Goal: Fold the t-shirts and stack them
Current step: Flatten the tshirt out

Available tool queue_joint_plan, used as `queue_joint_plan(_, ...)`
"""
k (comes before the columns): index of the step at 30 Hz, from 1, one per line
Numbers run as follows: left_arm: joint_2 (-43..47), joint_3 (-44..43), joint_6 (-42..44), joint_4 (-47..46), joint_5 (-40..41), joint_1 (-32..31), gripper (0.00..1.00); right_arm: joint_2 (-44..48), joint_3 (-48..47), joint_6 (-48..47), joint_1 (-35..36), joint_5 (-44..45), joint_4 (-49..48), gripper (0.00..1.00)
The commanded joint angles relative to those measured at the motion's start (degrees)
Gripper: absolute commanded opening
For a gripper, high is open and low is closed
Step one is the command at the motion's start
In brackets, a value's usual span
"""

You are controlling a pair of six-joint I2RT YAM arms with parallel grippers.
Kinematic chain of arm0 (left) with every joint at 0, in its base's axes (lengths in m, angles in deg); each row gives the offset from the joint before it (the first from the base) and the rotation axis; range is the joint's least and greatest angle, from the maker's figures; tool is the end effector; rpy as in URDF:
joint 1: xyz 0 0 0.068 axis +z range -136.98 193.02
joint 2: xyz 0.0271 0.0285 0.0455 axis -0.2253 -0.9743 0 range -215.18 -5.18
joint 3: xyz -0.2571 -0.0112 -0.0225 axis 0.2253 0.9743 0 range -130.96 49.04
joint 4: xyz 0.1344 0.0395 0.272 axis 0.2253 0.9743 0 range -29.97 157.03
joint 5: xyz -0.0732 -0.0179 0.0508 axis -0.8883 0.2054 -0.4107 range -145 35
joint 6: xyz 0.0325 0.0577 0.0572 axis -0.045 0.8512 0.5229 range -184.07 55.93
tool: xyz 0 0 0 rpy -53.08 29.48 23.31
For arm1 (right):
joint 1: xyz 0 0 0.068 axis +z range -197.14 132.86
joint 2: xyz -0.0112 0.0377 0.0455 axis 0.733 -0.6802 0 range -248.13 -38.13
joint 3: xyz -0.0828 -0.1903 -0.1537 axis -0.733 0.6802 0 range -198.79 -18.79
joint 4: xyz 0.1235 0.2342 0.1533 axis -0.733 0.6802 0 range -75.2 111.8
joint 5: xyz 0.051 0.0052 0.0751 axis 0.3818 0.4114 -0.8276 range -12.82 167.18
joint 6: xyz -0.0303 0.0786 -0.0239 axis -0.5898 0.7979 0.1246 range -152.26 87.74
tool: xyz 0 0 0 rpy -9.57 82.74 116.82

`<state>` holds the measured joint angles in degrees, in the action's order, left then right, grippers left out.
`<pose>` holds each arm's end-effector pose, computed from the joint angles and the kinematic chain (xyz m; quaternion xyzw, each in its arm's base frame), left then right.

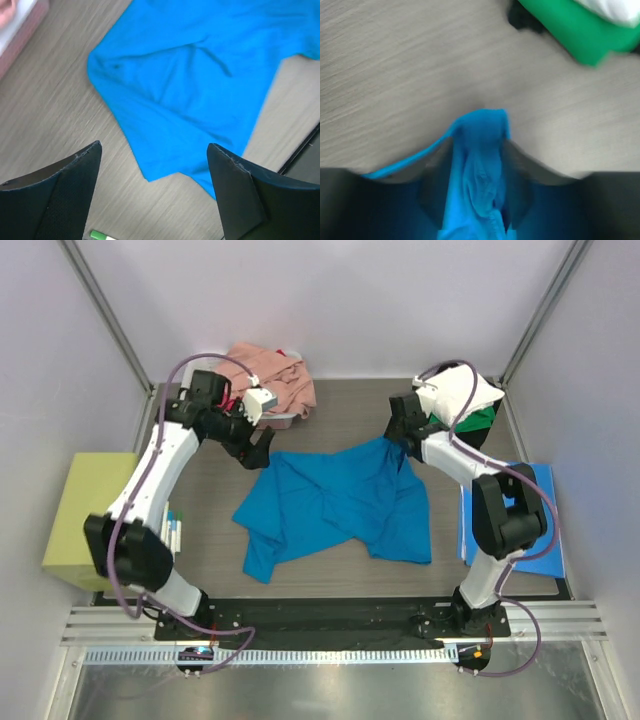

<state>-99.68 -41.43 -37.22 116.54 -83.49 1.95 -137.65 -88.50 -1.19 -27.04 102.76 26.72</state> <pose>0.3902 -0.1142 0.2773 0.3637 0.8662 -0.2019 0.2767 0.4359 0.1239 0.1700 0.1752 0.8772 -0.0101 0.4470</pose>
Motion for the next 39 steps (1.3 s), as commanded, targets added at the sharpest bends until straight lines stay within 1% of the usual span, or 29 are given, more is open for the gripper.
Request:
queue_joint_plan(1, 10.27, 6.52, -0.75, 3.24, -0.78, -5.88, 0.87, -5.59, -7.97, -2.51, -0.23, -4.57, 1.08, 0.73)
queue_joint_plan(2, 11.52, 11.59, -0.92, 3.17, 0.01, -7.81, 0.84, -5.24, -7.72, -2.16, -0.15, -5.88, 1.17, 0.83)
queue_joint_plan(3, 12.57, 14.25, -0.84, 2.99, 0.71, -8.17, 0.83, -4.72, -7.2, -2.15, -0.15, -6.42, 1.43, 0.95)
queue_joint_plan(4, 14.67, 16.8, -0.84, 2.03, 1.59, -8.18, 0.82, -2.89, -5.8, -1.98, -0.23, -6.95, 1.7, 1.0)
queue_joint_plan(5, 15.56, 21.26, -0.49, 1.42, 2.81, -8.0, 0.82, -1.82, -4.92, -1.8, -0.15, -6.95, 2.05, 1.0)
queue_joint_plan(7, 16.97, 24.98, -0.04, -1.39, 7.1, -8.0, 0.82, 2.12, -1.76, -1.19, -0.15, -7.21, 3.19, 1.0)
queue_joint_plan(8, 17.33, 27.35, -0.31, -2.1, 8.0, -8.0, 0.82, 3.71, -0.7, -0.84, -0.15, -8.35, 3.63, 1.0)
queue_joint_plan(10, 16.46, 28.07, -2.67, -3.07, 9.33, -8.0, 0.82, 6.7, 3.07, 0.57, 0.12, -10.81, 5.12, 1.0)
queue_joint_plan(12, 14.52, 28.08, -3.64, -3.86, 10.21, -8.0, 0.79, 12.06, 5.89, 1.36, 1.16, -13.53, 5.83, 1.0)
queue_joint_plan(13, 14.0, 28.34, -4.87, -5.0, 10.91, -8.09, 0.79, 13.99, 8.86, 2.06, 1.35, -14.15, 5.92, 0.98)
queue_joint_plan(15, 12.07, 28.78, -5.49, -7.45, 13.1, -8.09, 0.78, 18.3, 11.17, 2.68, 1.61, -17.04, 6.35, 0.93)
queue_joint_plan(16, 11.1, 28.6, -5.75, -7.73, 13.72, -8.09, 0.78, 19.36, 13.09, 3.2, 1.61, -17.75, 6.53, 0.89)
queue_joint_plan(17, 10.31, 28.08, -5.84, -7.99, 14.16, -8.09, 0.78, 21.02, 13.89, 3.29, 1.61, -18.28, 6.62, 0.88)
queue_joint_plan(22, 5.12, 25.88, -7.95, -8.87, 12.85, -9.14, 0.77, 22.27, 17.94, 4.26, 2.05, -20.48, 6.71, 0.82)
queue_joint_plan(26, 2.48, 24.56, -9.01, -9.23, 13.55, -13.35, 0.76, 20.25, 18.91, 5.23, 2.4, -22.15, 5.75, 0.79)
queue_joint_plan(33, 0.46, 23.06, -9.71, -8.17, 14.43, -16.96, 0.73, 17.7, 20.23, 6.55, 2.93, -23.74, 3.72, 0.78)
queue_joint_plan(37, -0.95, 23.68, -9.71, -7.91, 14.52, -17.14, 0.65, 17.26, 20.32, 6.72, 3.02, -24.0, 3.72, 0.77)
queue_joint_plan(39, -1.74, 24.12, -9.8, -7.73, 14.6, -17.23, 0.64, 17.43, 20.41, 6.72, 3.02, -23.91, 3.63, 0.77)
